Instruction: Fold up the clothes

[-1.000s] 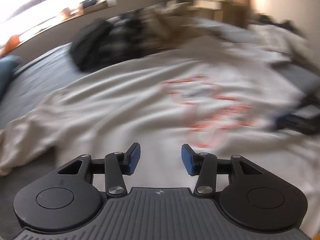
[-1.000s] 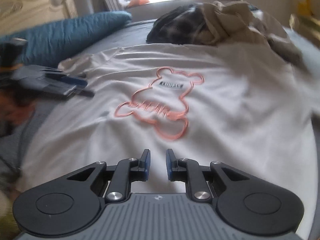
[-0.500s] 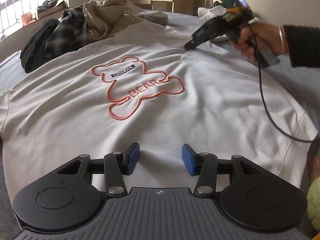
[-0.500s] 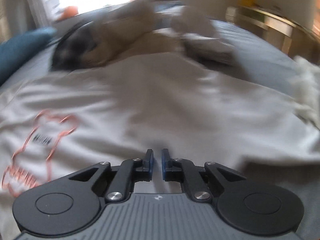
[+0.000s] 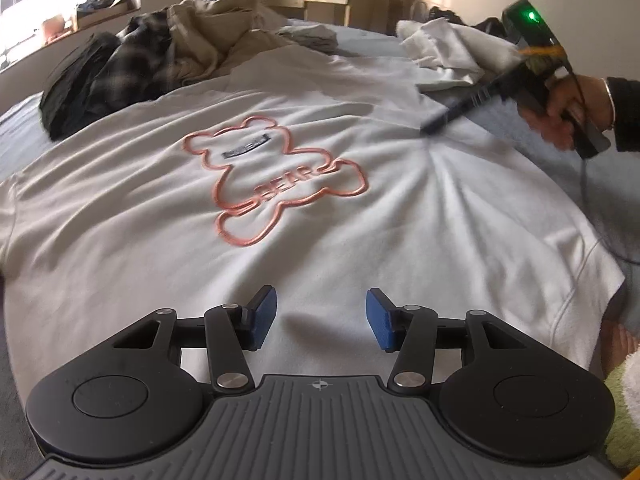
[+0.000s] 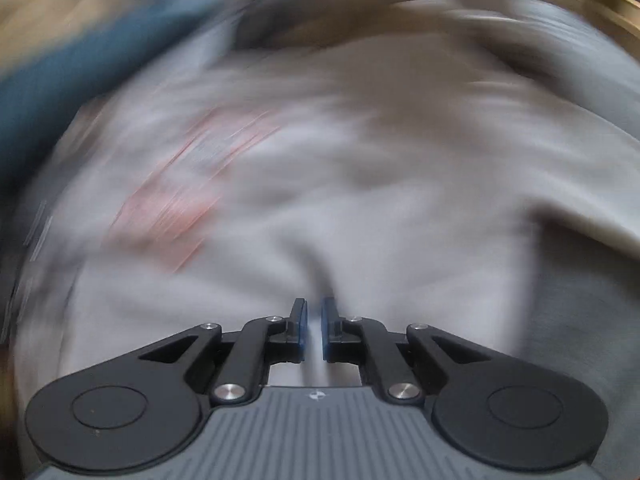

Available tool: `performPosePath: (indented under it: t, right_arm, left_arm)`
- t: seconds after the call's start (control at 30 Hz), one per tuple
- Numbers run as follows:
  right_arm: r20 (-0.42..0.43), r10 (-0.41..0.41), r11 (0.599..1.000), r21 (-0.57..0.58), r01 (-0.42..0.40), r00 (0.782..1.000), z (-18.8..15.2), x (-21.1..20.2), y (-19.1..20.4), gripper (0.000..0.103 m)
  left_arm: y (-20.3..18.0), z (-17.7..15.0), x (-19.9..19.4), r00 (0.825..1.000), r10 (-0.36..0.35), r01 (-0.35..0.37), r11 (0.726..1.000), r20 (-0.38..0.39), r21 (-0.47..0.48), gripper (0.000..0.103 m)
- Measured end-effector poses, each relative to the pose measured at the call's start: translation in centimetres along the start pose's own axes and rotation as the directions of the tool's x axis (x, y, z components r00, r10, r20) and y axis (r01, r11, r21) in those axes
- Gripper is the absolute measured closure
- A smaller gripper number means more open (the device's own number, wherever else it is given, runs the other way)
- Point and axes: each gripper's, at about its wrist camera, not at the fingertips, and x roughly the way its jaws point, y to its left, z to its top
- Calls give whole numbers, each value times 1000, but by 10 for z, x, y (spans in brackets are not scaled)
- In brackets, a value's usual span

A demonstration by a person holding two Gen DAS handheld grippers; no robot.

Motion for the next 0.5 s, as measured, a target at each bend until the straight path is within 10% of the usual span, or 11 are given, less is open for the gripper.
performPosePath:
  t: [0.07,0.17,0.33,0.5]
  right_arm:
    - [48,-36,999,20,36,998,4,-10,2,95]
    - [-23,188,972,-138,-189,982,-12,-16,57,95]
    - [-309,485,719,-393,-574,818,-67,-5,162,95]
    - [-266,393,805,-363,-469,880,-61,11,126,99]
  left_arm:
    - [1,-4,-6,1000,5,-5,1000,-20,0,53]
    - [0,-11,-13,999,12,-11,1000,-53,6,52]
    - [-6,-23,-14,994,11,-8,1000,-110,24,51]
    - [-4,-29,-17,995,8,-6,1000,-104,19,51]
